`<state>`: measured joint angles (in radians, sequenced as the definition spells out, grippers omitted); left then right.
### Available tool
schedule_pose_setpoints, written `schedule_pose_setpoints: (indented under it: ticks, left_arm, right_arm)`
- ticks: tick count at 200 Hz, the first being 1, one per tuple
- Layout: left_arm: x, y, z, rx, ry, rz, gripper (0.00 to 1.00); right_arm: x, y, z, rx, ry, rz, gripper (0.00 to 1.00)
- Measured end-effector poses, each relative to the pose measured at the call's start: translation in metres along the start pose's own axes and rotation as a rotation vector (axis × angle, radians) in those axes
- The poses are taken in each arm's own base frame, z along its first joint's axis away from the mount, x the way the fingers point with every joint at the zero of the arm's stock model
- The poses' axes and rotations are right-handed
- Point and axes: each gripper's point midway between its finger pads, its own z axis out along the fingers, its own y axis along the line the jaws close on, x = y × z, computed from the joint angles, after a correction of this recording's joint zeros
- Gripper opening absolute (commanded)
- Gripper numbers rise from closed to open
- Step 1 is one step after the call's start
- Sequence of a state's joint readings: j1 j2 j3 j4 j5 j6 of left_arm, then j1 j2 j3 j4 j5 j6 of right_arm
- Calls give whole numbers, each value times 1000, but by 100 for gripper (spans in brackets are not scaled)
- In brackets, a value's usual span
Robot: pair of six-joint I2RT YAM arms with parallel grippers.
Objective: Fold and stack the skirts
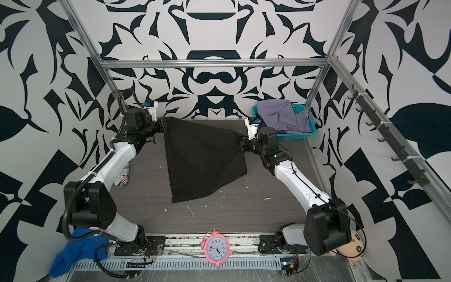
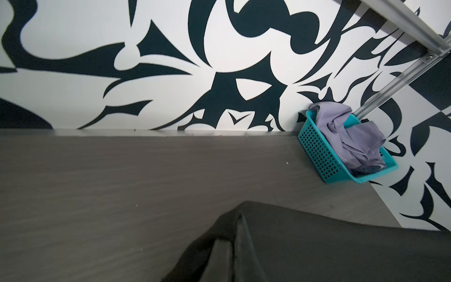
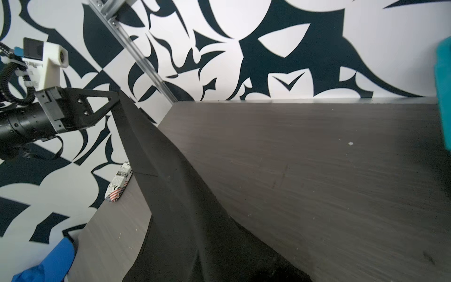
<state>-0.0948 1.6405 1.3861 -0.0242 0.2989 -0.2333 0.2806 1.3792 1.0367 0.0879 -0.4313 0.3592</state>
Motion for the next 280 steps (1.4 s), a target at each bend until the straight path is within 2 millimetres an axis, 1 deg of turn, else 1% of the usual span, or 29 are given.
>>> schedule_pose_setpoints:
  ticks: [6,12,16,21,39,59,77,87,98,102,114,128,134,143,150,160,173,187,192,196,204,208,213,225,238,252,258,271,280]
  left_arm:
    - [-5,4,11,1,0,7,54]
    - [-12,9,21,-3,-4,8,67]
    - [-17,12,28,-5,-9,11,81]
    - [-22,18,35,-10,-14,13,89]
    - [-35,43,55,-44,-17,-2,91]
    - [-36,60,58,-78,6,-34,91]
    - [-26,65,46,-102,27,-68,87]
    - [-10,63,33,-112,52,-101,86]
    - [16,58,16,-123,95,-135,86]
    - [26,57,10,-130,110,-150,82]
    - [57,49,-7,-137,159,-190,80]
    - [93,43,-22,-158,221,-222,80]
    - [110,39,-27,-167,256,-232,78]
    - [133,35,-33,-180,308,-246,76]
    - [152,30,-36,-182,349,-256,72]
    - [178,20,-40,-184,414,-271,59]
    - [207,7,-42,-181,484,-272,52]
    - [230,-11,-43,-160,537,-260,39]
    - [236,-16,-42,-153,549,-262,38]
    - [239,-21,-42,-139,558,-246,38]
    - [245,-30,-39,-118,570,-255,39]
    - [247,-33,-38,-114,574,-257,47]
    - [250,-33,-36,-114,577,-258,54]
    - [256,-28,-35,-142,578,-281,55]
    - [267,-21,-39,-177,583,-312,58]
    - [287,-13,-49,-212,608,-357,59]
    - [298,-10,-54,-226,626,-376,57]
    - [318,-7,-62,-252,665,-412,47]
    - [323,-6,-64,-260,672,-433,44]
  right_arm:
    - [-4,-6,6,15,-2,11,22]
    - [-8,-15,14,34,-3,24,31]
    - [-12,-19,18,43,-5,13,38]
    - [-16,-27,26,61,-3,29,45]
    - [-31,-57,53,127,9,81,66]
    - [-44,-84,70,204,12,98,67]
    - [-43,-97,63,271,25,118,67]
    - [-41,-98,53,295,25,120,67]
    - [-37,-93,39,312,26,122,68]
    - [-35,-92,33,320,25,121,68]
    - [-25,-84,13,327,27,121,68]
    - [-5,-77,-7,328,42,130,68]
    - [6,-76,-12,325,54,139,67]
    - [27,-76,-18,322,86,161,60]
    - [46,-78,-19,319,123,187,49]
    - [75,-82,-16,308,189,218,33]
    - [117,-88,-10,293,293,272,15]
    - [153,-90,-4,274,388,331,10]
    - [161,-90,-2,268,409,344,10]
    - [167,-90,0,263,427,358,13]
    - [173,-90,3,257,446,366,28]
    - [175,-90,5,257,453,375,36]
    - [177,-90,5,259,458,381,40]
    - [179,-90,6,260,464,368,32]
    - [177,-92,5,273,457,367,36]
    - [177,-95,4,279,458,365,38]
    - [178,-96,4,279,464,367,33]
    - [185,-101,7,288,482,376,26]
    - [194,-108,8,302,506,381,20]
